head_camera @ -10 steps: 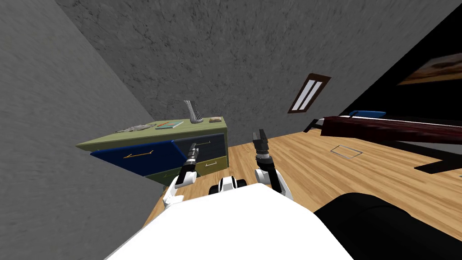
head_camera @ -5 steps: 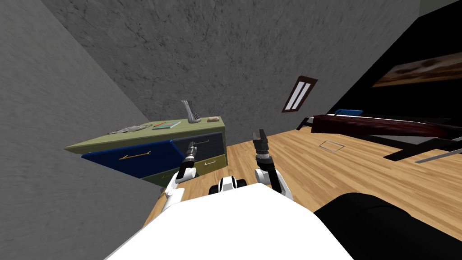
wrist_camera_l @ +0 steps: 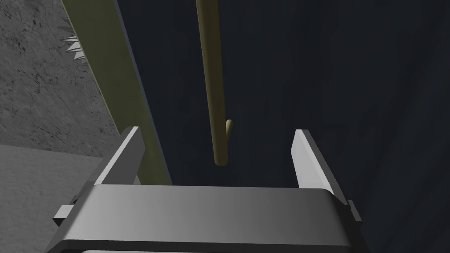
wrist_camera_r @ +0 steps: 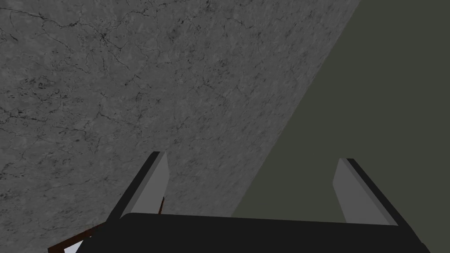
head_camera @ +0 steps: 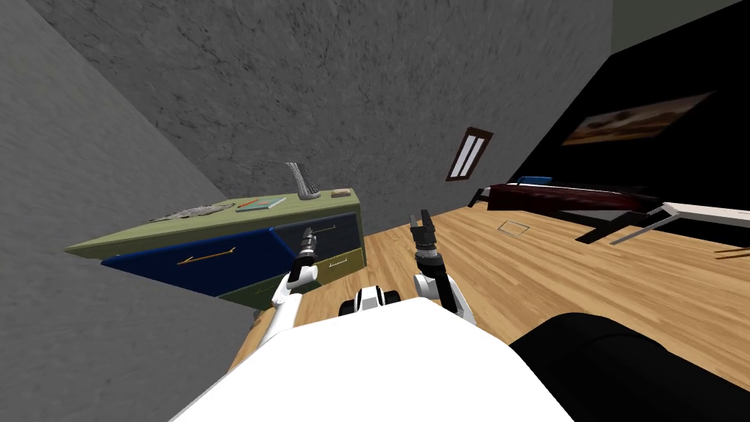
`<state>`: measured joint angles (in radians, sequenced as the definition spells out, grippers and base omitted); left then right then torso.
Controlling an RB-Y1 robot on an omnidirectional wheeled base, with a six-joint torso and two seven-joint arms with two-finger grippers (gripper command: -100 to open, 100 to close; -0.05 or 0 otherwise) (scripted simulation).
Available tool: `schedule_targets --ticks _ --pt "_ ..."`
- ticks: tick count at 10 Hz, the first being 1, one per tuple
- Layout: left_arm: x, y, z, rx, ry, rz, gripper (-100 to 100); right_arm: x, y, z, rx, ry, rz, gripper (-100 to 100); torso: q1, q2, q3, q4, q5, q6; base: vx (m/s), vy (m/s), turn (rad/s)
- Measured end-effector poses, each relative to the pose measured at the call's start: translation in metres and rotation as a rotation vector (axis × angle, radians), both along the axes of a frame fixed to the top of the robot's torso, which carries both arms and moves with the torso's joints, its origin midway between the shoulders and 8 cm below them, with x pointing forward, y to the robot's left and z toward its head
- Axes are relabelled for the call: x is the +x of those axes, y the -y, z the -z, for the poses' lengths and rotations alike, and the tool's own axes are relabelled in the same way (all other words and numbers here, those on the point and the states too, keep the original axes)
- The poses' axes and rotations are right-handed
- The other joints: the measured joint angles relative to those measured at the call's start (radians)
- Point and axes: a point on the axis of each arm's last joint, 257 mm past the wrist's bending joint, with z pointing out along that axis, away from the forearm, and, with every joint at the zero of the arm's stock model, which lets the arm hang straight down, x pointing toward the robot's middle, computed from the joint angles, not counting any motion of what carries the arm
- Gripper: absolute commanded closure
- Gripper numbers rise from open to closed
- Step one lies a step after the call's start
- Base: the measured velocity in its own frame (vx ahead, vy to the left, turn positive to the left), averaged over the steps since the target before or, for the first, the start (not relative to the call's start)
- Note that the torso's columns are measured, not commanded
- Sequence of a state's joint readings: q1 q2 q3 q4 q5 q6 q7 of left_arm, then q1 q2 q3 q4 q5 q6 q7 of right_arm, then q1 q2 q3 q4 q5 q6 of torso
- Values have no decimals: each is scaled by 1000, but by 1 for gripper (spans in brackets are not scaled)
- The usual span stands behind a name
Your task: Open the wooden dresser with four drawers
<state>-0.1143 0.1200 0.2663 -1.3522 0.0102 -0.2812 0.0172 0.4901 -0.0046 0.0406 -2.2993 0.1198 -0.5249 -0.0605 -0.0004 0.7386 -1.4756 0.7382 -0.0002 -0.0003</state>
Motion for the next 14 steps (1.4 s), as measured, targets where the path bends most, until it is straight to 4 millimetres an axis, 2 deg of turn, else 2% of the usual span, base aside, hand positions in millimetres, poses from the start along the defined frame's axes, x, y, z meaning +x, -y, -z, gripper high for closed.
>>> schedule_targets --ticks 3,8,10,11,12,13,14 --pt "16 -25 -5 -9 4 -53 -100 0 0 0 0 0 0 0 2 1 0 0 1 1 -113 21 -154" --pt "38 -45 -10 -45 5 -112 -100 0 0 0 0 0 0 0 1 1 1 0 0 1 -84 -1 -137" --pt "48 -49 -11 -60 4 -122 -100 0 0 0 0 0 0 0 1 -2 -1 -1 0 0 -37 1 13" --pt "48 -49 -10 -61 2 -122 100 0 0 0 0 0 0 0 1 -4 -3 -1 0 0 84 6 261" --pt "44 -43 -9 -50 2 -108 100 0 0 0 0 0 0 0 1 -8 -5 -2 0 -1 111 -15 139" --pt "38 -38 5 -53 -23 -100 100 0 0 0 0 0 0 0 0 -6 -4 4 -4 0 132 -18 209" --pt "33 -30 8 -44 -28 -81 100 0 0 0 0 0 0 0 2 -7 -4 3 -3 0 108 -13 108"
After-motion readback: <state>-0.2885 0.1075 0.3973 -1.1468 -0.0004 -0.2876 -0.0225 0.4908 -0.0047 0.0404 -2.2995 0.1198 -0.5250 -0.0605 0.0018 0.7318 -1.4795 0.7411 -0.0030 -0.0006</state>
